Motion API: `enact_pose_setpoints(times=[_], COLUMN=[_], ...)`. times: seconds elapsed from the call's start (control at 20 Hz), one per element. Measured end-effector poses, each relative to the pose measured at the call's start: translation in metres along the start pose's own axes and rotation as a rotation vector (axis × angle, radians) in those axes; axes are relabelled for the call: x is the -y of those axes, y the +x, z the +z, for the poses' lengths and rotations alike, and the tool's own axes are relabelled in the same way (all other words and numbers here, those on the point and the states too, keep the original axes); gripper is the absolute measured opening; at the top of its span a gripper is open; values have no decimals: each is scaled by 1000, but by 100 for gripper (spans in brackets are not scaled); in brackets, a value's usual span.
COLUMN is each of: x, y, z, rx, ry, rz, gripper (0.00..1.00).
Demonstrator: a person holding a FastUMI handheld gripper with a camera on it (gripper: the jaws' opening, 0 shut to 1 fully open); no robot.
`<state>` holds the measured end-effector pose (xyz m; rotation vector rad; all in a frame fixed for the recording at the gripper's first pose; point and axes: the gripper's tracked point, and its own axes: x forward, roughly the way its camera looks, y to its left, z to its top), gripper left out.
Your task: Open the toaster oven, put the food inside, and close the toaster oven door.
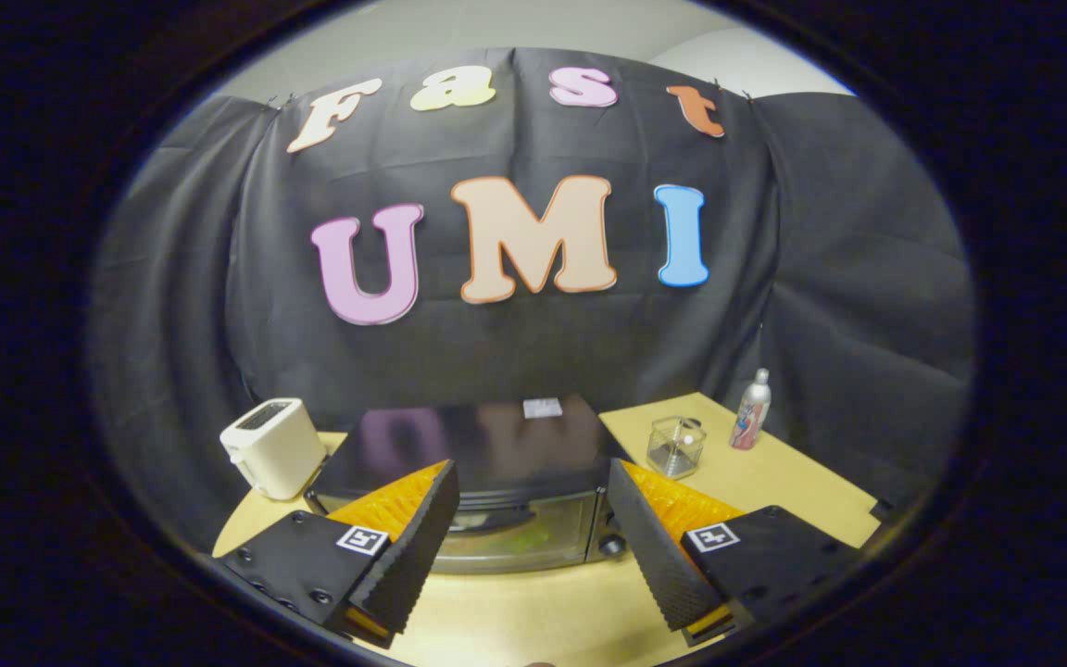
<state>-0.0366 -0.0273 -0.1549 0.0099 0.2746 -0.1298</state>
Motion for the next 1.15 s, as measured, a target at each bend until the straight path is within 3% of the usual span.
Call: enact_pose_setpoints(times=[0.35,0.55,1.15], x=[34,46,78], y=[10,13,-12], z=[136,187,214], rx=[161,219,253], ry=[2,18,33], rz=[-71,-78,-143], gripper=[100,100,100])
